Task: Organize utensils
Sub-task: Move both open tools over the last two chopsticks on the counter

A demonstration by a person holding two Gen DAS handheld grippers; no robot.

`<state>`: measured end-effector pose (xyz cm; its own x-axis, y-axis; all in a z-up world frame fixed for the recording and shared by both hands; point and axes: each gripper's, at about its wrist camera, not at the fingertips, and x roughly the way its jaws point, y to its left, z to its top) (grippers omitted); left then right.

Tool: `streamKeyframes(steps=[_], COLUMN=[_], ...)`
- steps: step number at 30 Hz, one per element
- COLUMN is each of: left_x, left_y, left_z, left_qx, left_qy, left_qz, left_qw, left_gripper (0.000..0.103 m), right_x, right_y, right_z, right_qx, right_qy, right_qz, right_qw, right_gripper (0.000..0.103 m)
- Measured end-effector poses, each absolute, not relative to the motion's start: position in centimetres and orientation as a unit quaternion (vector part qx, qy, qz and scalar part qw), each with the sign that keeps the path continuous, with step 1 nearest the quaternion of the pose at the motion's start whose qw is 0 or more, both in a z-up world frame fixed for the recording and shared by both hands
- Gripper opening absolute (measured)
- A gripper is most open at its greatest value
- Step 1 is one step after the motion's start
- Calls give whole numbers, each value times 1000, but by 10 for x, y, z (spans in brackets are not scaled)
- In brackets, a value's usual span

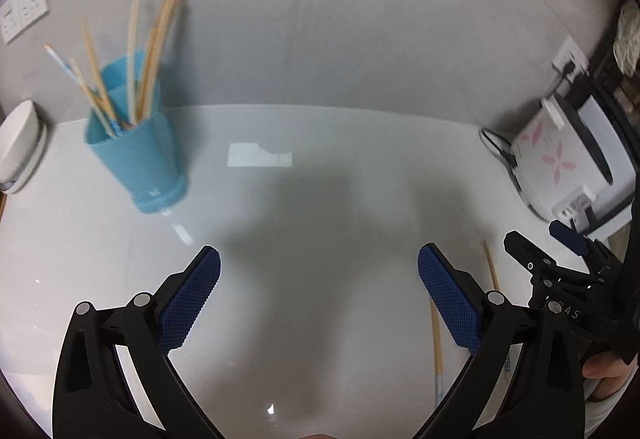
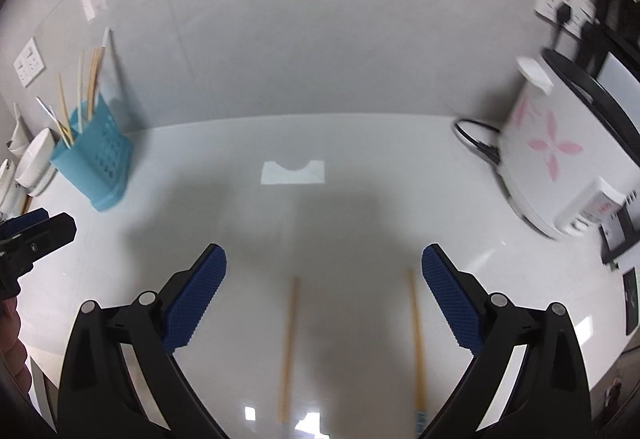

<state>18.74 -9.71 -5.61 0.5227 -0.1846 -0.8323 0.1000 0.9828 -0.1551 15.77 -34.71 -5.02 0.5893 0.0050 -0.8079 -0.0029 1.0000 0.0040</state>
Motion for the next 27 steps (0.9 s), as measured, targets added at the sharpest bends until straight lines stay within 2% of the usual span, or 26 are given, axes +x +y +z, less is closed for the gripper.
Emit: streamKeyframes(steps=[6, 12, 17, 27], left_x=[180, 170, 161, 153], left_y=[-155, -188, -206, -227], left_z=[-93, -137, -158, -184], left_qx=[-28, -24, -10, 14], left_qy=[521, 563, 584, 615], left_qz=[-93, -91, -90, -88], left_qw=[848, 821, 807, 784], left_gripper=[97, 97, 97, 96], right_x=[133, 114, 102, 101], right_y=[-397, -422, -430, -428], right_z=[-84, -118, -138, -154], right_qx=[-5, -8, -11, -12], right_qy=[504, 555, 587, 625], right_qz=[-20, -16, -13, -8], right_qw=[864, 832, 809, 780], right_gripper=[94, 82, 82, 63])
